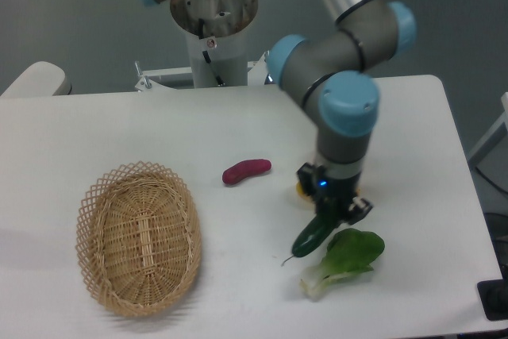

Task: Place the cucumber on the table
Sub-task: 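Carry the held green cucumber down toward the table beside the bok choy, then lower the cucumber onto the table and open the gripper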

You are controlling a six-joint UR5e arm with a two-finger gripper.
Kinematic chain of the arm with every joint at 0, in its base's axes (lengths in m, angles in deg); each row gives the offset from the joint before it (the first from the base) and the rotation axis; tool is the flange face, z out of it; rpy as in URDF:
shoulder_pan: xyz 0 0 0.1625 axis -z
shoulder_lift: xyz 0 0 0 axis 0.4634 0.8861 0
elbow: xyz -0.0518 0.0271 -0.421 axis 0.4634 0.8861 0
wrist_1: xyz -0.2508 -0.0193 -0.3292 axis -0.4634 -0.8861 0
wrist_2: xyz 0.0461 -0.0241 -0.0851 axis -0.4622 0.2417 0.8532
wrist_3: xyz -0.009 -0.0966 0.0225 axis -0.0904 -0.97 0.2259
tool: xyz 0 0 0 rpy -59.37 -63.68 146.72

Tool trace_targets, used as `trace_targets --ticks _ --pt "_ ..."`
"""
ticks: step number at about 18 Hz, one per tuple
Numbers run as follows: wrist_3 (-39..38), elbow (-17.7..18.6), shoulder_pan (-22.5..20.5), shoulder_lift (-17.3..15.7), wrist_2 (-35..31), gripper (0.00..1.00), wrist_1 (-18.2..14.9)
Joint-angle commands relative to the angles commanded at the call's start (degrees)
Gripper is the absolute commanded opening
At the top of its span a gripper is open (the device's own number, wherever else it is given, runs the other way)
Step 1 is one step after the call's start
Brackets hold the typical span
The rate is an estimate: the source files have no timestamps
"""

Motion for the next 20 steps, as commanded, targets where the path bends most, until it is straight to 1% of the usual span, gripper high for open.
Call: trace_targets --ticks 2,3,9,14,15,16,17,19,20 --pt "2.19 1.41 1.14 0.7 -0.18 0.26 2.72" --pt "2.81 1.68 1.67 1.14 -0.18 0.25 3.0" --pt "4.05 2.29 2.64 4.4 -0.27 0.26 3.09" --pt "3.61 3.08 2.38 4.93 -0.09 0.26 2.91" --pt "3.61 3.08 2.46 4.93 -0.09 0.28 2.91" --pt "3.78 3.08 2.46 4.93 -0.09 0.35 3.0" --pt "3.7 3.0 2.38 4.84 -0.18 0.5 3.0" --pt "3.35 2.12 2.37 4.66 -0.18 0.99 2.82" --pt "2.74 2.03 2.29 4.32 -0.26 1.0 2.82"
